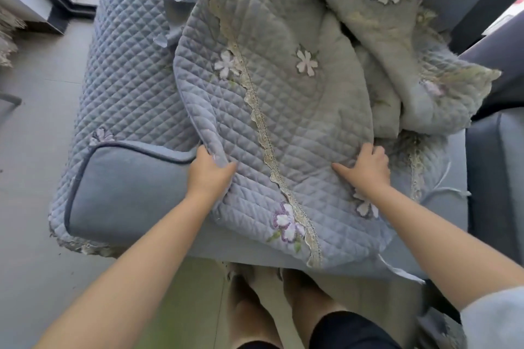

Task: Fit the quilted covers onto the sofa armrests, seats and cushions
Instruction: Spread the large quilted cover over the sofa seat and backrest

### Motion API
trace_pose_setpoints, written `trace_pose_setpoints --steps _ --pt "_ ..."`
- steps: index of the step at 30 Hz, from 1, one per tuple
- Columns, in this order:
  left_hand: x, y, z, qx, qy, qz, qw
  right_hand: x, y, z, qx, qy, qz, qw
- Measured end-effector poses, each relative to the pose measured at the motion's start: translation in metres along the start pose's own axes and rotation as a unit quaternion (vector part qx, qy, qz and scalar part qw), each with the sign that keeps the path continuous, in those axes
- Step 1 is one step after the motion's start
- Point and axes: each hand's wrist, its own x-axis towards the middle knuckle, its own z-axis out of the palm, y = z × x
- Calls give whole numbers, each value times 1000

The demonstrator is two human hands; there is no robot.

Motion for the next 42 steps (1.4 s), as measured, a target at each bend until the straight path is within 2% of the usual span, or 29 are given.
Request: trace_pose_setpoints --steps 2,3,4,5,6,7,9,11,12,14,15,16,17,19,20,21,22,24,25,27,28,29,33,35,37,39,40,41,42 --pt "-5 -7 0 -96 -98 -39 990 -4 12 -3 107 10 50 993" --pt "-9 -10 -2 -82 -162 -29 983 -6 19 -7 197 -24 110 974" --pt "-12 -12 -3 -42 -223 -6 974 -9 24 -11 291 -84 166 938" --pt "-17 -12 -3 11 -270 27 963 -14 30 -14 337 -154 195 908" --pt "-24 -8 -4 70 -300 65 949 -21 34 -16 330 -200 185 904" --pt "-30 -5 -3 117 -322 94 935 -25 34 -19 293 -216 156 918" --pt "-42 -1 1 149 -355 114 916 -30 33 -28 231 -195 88 949" --pt "-48 10 -4 79 -332 131 931 -35 24 -50 240 -173 44 954" --pt "-47 17 -10 0 -292 141 946 -39 16 -64 274 -177 31 945" --pt "-35 42 -35 -176 -177 139 958 -50 -4 -105 390 -185 14 902" --pt "-23 53 -52 -256 -133 120 950 -53 -16 -123 458 -179 0 871" --pt "-15 68 -74 -350 -103 90 927 -55 -31 -147 532 -168 -21 830" --pt "-7 81 -90 -439 -115 54 889 -52 -46 -165 601 -163 -46 781" --pt "2 89 -117 -593 -166 54 786 -42 -83 -199 710 -139 -86 685" --pt "2 88 -121 -605 -197 78 767 -37 -97 -210 748 -122 -93 645" --pt "-1 85 -125 -586 -223 110 771 -30 -114 -224 764 -108 -109 627" --pt "-6 79 -119 -548 -247 122 790 -22 -123 -230 763 -104 -127 626" --pt "-12 70 -106 -509 -288 108 804 -12 -138 -232 723 -117 -169 660" --pt "-13 65 -97 -512 -296 96 801 -9 -139 -224 679 -120 -179 702" --pt "-6 58 -81 -541 -272 71 793 -1 -138 -198 522 -133 -194 820" --pt "-1 56 -75 -552 -249 49 794 6 -132 -182 447 -142 -194 862" --pt "5 53 -70 -554 -233 24 799 12 -127 -166 392 -150 -196 886" --pt "19 43 -58 -519 -193 -52 831 22 -108 -113 254 -142 -215 932" --pt "21 37 -54 -493 -177 -69 849 23 -103 -95 213 -137 -202 946" --pt "23 33 -54 -485 -167 -88 854 23 -101 -83 172 -106 -204 958" --pt "25 34 -58 -498 -158 -76 849 23 -103 -75 113 -61 -241 962" --pt "22 37 -59 -489 -150 -49 858 20 -102 -73 92 -45 -257 961" --pt "19 38 -62 -475 -127 -23 870 19 -105 -71 80 -34 -274 958" --pt "16 41 -59 -419 -118 12 900 16 -99 -71 84 -28 -271 958"
